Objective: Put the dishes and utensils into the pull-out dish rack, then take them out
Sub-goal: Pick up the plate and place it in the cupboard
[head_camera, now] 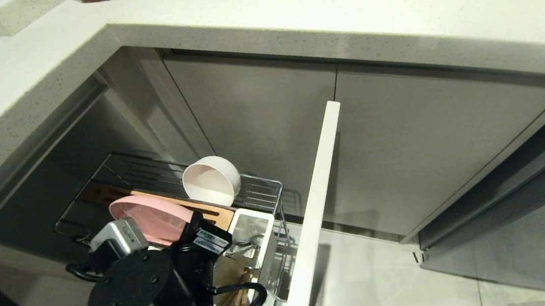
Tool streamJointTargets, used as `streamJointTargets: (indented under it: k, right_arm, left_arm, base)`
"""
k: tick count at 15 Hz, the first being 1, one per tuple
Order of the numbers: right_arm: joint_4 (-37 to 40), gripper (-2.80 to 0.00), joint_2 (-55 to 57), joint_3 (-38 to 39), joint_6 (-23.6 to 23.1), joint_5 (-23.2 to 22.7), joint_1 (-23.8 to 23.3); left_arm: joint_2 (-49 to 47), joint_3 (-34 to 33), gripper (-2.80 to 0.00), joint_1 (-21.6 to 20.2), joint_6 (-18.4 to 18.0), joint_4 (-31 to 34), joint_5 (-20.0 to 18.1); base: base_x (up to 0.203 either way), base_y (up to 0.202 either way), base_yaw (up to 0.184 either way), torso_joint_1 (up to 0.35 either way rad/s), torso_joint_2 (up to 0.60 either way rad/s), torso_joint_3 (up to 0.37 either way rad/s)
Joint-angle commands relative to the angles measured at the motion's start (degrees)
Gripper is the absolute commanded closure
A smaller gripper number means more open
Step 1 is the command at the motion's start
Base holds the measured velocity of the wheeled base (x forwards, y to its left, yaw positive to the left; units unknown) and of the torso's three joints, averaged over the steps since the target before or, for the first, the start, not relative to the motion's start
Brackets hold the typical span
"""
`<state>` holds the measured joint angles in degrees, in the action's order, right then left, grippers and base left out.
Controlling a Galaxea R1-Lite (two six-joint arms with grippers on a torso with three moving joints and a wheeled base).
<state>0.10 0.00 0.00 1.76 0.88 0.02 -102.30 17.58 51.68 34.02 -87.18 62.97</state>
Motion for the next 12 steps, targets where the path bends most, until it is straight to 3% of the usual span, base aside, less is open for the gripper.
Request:
streamJointTargets:
  k: [1,12]
  right_arm:
    - [-0.01,0.00,0.09,0.17,0.00,0.00,0.06]
    - [-0.01,0.00,0.00,0.17,0.00,0.00,0.06]
  left_arm:
    - [-0.70,-0.26,0.00,0.00,0.42,-0.48,0.32]
    - [-1.58,-0.29,0.00,-0.08,0.61,-0.48,0.32]
  base:
    - [0.000,0.000,0.000,0.000,0.00,0.000]
    - [0.000,0.000,0.000,0.000,0.00,0.000]
